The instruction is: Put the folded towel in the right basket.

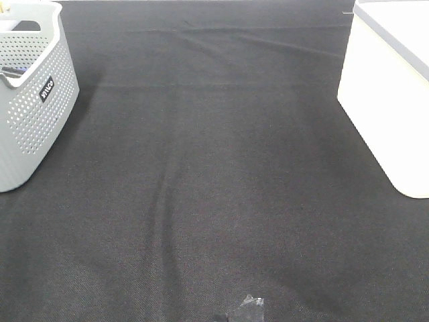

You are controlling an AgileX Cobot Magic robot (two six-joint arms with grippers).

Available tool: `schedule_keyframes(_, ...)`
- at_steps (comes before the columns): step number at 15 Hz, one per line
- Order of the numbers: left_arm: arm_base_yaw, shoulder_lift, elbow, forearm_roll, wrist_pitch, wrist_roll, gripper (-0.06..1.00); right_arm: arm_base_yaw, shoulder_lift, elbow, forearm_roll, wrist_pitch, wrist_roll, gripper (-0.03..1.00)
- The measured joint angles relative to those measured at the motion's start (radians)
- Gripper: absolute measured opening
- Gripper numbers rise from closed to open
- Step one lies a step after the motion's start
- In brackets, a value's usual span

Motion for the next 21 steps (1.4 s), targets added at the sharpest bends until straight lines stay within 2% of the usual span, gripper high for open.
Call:
schedule_keyframes(2, 0.000, 0.000, 0.000, 0.000, 0.000, 0.000, 0.99, 0.000, -0.304, 0.177, 0.016, 0.031, 0.000, 0.98)
schedule_keyframes(7, 0.000, 0.000, 0.000, 0.000, 0.000, 0.000, 0.99, 0.000, -0.671, 0.345, 0.051, 0.070, 0.002, 0.98)
schedule_keyframes(11, 0.000, 0.000, 0.000, 0.000, 0.000, 0.000, 0.99, 0.000, -0.733, 0.432, 0.057, 0.111, 0.002, 0.98)
schedule_keyframes(21, 0.000, 0.000, 0.000, 0.000, 0.000, 0.000, 0.99, 0.000, -0.733, 0.438, 0.065, 0.114, 0.001, 0.98)
